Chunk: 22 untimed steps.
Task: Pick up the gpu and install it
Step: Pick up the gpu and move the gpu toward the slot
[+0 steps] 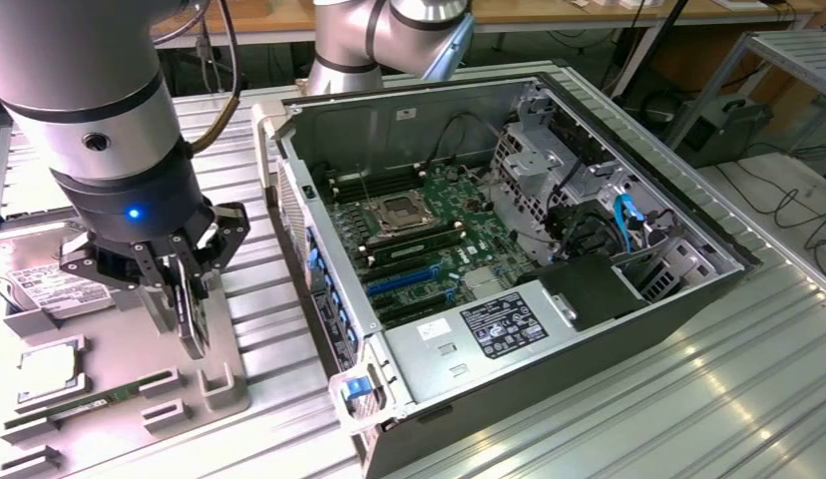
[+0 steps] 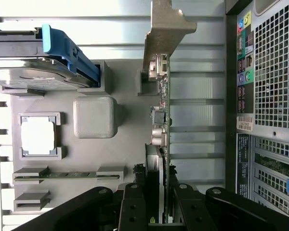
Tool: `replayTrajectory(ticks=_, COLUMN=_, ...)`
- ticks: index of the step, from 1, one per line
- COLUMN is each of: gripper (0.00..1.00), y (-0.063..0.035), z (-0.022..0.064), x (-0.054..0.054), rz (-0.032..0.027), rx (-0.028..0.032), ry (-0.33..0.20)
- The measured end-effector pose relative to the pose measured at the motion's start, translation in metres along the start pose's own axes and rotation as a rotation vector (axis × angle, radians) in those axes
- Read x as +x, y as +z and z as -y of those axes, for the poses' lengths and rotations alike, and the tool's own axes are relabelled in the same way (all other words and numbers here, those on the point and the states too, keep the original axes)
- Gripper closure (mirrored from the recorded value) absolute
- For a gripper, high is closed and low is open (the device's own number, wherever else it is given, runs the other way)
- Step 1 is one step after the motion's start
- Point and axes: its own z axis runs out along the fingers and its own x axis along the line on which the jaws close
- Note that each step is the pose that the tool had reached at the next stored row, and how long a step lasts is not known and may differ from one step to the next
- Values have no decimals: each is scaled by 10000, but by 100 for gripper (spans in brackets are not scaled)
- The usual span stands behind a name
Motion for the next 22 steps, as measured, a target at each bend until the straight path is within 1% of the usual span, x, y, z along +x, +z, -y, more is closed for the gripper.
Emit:
replayTrajectory(ticks=8, gripper=73, y=-75, z=-2, x=-2, rz=-7, rx=8, ry=-1)
replayTrajectory(ticks=22, gripper=73, y=-215, z=-8, x=-6, rz=-17, rx=58, ry=-1)
